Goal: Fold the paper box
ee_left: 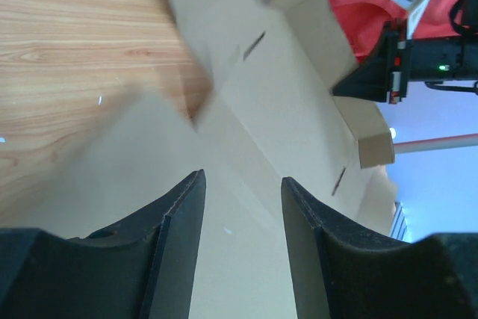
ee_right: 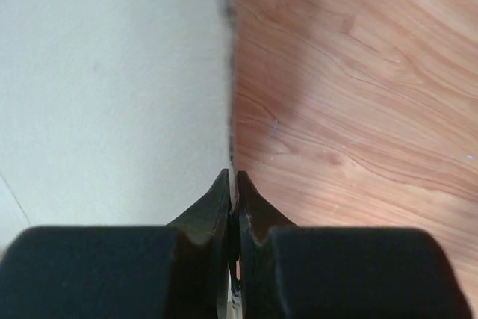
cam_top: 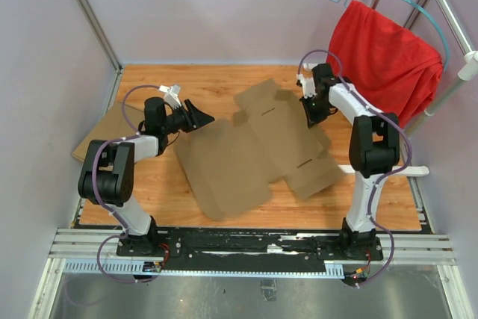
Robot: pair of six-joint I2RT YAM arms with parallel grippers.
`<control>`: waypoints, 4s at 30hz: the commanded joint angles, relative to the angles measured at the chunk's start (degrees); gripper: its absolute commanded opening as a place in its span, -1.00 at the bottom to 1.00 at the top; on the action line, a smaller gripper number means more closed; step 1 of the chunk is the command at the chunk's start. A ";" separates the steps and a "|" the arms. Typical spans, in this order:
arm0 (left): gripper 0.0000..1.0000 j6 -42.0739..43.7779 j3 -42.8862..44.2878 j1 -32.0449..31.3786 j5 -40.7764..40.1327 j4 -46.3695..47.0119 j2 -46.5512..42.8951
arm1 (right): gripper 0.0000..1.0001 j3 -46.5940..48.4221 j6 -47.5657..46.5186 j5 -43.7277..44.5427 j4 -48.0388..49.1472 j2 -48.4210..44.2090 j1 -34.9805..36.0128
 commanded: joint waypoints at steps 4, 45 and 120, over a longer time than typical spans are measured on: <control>0.01 0.52 -0.32 0.49 -0.45 1.75 -0.28 | -0.94 -0.07 0.12 7.28 1.24 -11.81 4.99; 0.42 -1.00 -37.84 3.46 -16.14 66.20 -16.68 | -0.99 -40.55 -57.68 21.51 44.26 -53.09 37.28; 0.31 4.31 -35.26 -5.04 -0.66 42.97 -20.69 | -0.95 -45.48 -58.66 37.45 59.06 -35.70 41.11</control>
